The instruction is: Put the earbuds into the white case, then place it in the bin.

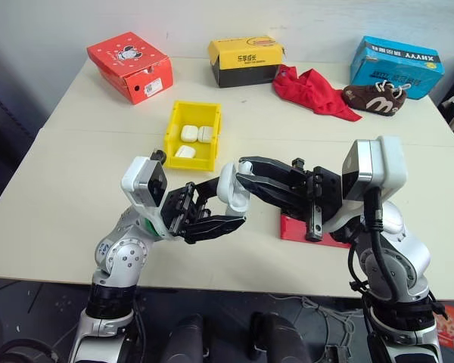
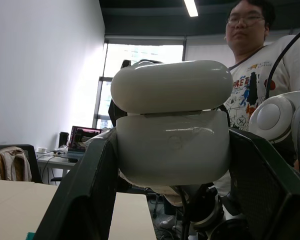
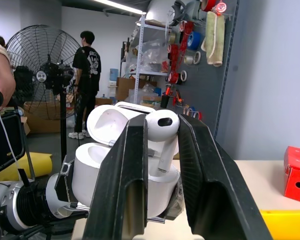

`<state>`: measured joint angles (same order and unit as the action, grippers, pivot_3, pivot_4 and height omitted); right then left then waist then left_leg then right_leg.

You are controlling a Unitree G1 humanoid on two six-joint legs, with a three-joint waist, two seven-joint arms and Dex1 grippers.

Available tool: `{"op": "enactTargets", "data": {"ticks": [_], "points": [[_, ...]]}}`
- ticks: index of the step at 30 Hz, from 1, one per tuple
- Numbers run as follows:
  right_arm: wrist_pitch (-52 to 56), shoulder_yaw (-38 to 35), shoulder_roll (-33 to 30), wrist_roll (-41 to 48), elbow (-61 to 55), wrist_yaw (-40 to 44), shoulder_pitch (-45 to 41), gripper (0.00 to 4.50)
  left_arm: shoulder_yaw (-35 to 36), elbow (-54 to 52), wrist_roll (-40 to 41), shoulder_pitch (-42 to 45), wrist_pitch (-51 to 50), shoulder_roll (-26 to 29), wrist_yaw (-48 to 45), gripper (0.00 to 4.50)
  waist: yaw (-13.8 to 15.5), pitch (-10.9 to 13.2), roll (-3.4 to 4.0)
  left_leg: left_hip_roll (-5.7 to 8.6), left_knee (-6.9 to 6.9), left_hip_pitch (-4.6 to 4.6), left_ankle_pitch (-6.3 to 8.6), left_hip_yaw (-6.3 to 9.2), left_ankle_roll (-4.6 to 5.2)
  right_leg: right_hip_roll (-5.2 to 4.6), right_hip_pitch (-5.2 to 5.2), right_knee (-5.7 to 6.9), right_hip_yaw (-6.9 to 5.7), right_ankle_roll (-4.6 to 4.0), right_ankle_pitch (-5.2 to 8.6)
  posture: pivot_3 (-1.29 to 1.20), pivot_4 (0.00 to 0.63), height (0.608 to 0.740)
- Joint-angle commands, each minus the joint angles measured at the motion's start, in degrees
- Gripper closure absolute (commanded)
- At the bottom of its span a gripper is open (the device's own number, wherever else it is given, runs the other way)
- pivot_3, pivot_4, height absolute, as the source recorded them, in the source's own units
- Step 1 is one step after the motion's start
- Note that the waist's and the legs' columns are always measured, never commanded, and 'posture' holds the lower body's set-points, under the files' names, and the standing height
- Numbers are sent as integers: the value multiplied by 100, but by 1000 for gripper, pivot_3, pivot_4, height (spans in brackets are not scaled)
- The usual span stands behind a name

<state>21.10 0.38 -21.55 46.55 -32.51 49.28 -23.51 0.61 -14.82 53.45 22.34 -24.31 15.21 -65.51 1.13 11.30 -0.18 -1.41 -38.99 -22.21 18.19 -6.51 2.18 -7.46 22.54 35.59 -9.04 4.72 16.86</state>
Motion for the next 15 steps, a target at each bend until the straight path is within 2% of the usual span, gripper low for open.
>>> {"op": "enactTargets", "data": {"ticks": [1, 10, 12, 15], "points": [[-95, 33, -49, 20, -18, 130, 47, 4049, -23, -192, -21, 40, 121, -92, 74, 1708, 2, 0, 0, 0, 0, 0, 0, 0, 0, 0, 0, -1, 0, 0, 0, 0, 150, 740], [86, 39, -161, 175, 61, 169, 205, 4049, -36, -267, -101, 4, 232, -231, 112, 1708, 4, 0, 0, -1, 0, 0, 1, 0, 1, -3, 0, -6, 0, 0, 0, 0, 150, 740], [147, 24, -212, 242, 63, 178, 233, 3340, -54, -286, -137, 18, 273, -252, 83, 1708, 5, 0, 0, -1, 1, 0, 1, 1, 2, -4, 0, -6, 0, 0, 0, 0, 150, 740], [112, -4, -273, 250, 71, 275, 244, 2505, -68, -271, -154, 40, 315, -265, 75, 1708, 4, 0, 0, -1, 1, -1, 2, 1, 3, -5, 0, -10, 0, 0, 0, 0, 150, 740]]}}
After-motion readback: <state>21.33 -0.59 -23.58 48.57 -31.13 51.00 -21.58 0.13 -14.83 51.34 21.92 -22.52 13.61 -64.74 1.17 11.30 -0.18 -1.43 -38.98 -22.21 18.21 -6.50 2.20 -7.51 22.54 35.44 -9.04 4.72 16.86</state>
